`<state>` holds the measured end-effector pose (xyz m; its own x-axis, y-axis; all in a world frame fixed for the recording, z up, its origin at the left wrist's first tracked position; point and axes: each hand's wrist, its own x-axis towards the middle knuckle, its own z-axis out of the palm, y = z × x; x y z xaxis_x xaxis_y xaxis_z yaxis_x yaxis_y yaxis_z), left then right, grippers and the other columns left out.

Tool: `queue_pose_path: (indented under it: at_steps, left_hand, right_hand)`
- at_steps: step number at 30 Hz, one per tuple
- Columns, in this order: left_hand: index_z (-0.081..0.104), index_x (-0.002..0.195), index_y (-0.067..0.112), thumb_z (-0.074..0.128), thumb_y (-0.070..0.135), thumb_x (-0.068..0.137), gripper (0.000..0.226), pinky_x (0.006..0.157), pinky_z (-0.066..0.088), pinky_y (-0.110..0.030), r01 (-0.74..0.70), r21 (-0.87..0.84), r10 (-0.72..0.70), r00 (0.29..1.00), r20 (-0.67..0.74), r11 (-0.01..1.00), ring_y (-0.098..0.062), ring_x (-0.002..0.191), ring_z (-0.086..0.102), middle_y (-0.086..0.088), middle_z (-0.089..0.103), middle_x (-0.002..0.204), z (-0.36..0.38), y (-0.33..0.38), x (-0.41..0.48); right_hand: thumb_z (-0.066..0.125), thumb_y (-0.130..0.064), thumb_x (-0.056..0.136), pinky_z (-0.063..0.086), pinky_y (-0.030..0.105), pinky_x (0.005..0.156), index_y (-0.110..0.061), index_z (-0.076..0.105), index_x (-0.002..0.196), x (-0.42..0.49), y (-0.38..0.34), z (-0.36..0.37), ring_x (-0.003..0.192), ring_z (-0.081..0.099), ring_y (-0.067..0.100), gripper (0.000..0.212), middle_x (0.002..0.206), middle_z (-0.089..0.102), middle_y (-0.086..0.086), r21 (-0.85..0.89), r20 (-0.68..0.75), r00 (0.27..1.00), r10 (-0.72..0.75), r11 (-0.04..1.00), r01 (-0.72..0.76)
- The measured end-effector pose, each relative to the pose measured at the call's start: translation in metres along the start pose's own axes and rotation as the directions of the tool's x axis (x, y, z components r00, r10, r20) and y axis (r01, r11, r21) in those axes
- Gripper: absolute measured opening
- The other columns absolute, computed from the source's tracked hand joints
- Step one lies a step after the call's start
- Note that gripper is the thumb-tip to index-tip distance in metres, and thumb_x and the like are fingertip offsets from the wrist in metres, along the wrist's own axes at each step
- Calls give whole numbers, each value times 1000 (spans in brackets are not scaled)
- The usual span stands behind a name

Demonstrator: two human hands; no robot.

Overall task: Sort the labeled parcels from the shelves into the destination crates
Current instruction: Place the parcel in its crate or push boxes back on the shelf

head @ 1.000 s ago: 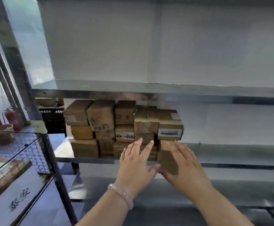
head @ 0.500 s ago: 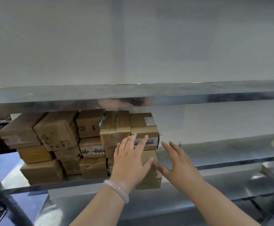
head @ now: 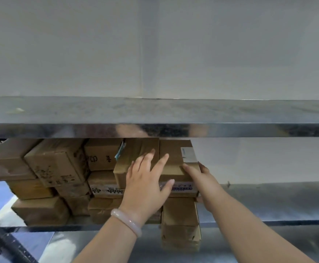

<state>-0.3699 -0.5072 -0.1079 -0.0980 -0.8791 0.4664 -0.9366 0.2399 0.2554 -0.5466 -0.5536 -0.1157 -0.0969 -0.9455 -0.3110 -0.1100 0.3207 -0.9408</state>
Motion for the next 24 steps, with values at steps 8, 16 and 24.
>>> queue_pose_path:
  at_steps: [8,16,24]
  left_hand:
    - [21,153,43,44,60,93,67,120,16,-44,66,34,-64,997,-33,997,-18,147,8,2,20,160,-13,22,-3]
    - [21,152,46,49,61,91,69,111,16,-31,182,-259,-207,975,-74,949,-10,145,11,9,21,159,-9,90,-28]
    - [5,151,55,57,94,47,122,105,36,-32,514,-664,-556,812,175,543,-13,136,34,13,12,157,-10,152,-71]
  right_hand:
    - [64,-46,85,55,39,84,-39,38,143,-7,10,-35,103,61,20,64,129,56,3,114,-55,976,-211,970,216]
    - [68,-47,78,45,22,90,-48,36,141,-46,34,-97,119,38,-7,71,134,43,-9,-217,27,804,-595,781,585]
    - [60,-61,69,39,45,108,-54,36,137,-101,53,-153,137,29,11,73,151,23,-15,-431,271,593,-758,455,779]
